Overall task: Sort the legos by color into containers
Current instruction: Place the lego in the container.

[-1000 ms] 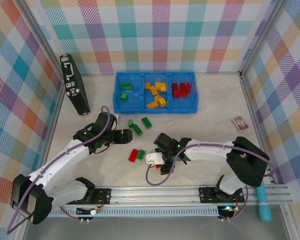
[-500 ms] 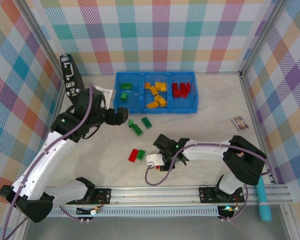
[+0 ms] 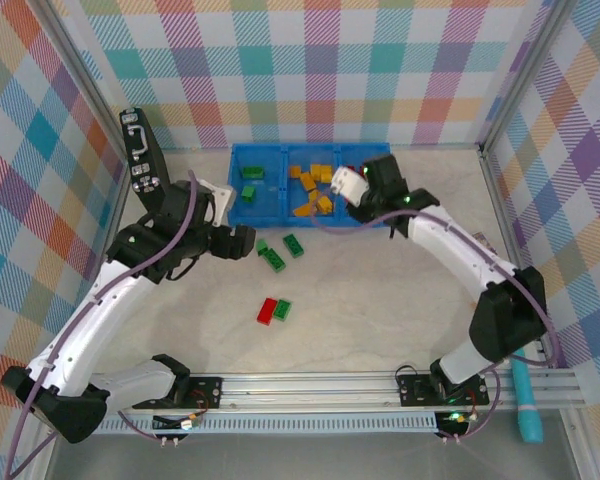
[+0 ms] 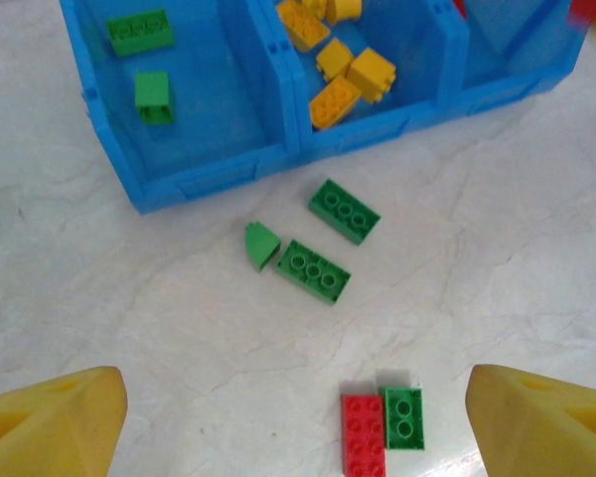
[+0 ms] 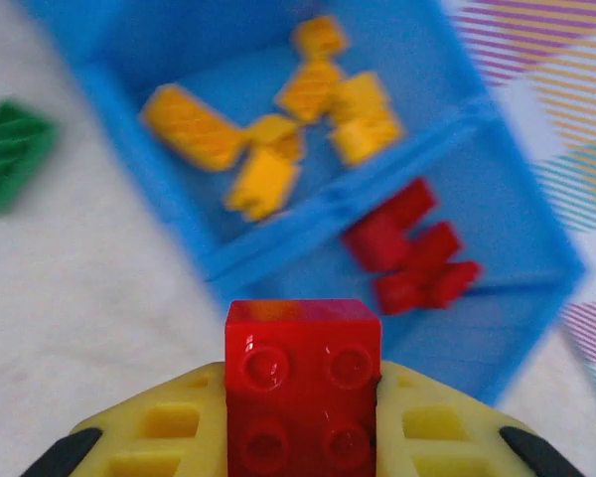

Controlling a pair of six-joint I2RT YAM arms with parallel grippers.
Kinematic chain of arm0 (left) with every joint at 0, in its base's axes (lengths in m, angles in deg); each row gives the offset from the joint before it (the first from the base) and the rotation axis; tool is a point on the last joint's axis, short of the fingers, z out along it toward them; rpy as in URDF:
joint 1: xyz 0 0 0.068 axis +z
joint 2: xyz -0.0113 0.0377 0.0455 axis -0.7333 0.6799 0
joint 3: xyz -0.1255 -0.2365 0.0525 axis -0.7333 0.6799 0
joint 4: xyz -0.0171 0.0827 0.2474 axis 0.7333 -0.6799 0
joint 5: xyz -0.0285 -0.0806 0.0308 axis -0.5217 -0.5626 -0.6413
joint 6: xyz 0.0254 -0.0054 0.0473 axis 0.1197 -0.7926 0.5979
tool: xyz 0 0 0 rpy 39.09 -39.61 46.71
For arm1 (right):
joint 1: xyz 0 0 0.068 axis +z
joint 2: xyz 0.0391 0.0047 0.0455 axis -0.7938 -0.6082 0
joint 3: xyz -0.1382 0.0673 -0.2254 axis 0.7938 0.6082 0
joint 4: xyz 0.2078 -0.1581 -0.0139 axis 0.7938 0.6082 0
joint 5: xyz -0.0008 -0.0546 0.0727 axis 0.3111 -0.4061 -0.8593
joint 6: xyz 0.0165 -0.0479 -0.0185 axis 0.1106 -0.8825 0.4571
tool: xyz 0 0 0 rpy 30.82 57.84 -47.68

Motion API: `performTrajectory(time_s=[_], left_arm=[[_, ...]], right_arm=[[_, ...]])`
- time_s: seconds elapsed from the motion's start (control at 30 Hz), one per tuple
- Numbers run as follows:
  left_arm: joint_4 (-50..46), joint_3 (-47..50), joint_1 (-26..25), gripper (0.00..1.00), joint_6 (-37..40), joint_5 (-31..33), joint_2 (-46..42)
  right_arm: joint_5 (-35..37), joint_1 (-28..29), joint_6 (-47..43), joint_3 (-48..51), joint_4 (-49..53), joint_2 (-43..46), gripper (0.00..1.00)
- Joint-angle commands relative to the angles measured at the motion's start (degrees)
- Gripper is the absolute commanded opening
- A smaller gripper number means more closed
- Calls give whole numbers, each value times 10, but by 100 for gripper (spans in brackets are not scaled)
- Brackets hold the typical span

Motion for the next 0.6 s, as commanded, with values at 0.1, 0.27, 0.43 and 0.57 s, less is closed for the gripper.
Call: performTrajectory(time_s=[0.1,0.27,0.43,0.57], left_arm=[[58,81,-6,82,-22,-65,7],[133,149,-86,81,-67,-47,44],[189,184,-163,79,-108,-8,114],[204,200,-197,76,-148,20,158]], right_arm=[[34,-47,65,-105,3,-133,21],[42,-72,90,-164,-5,-217,24],[19,-89,112,-213,5,-266,31],[15,-91,111,-242,16,-291,36]])
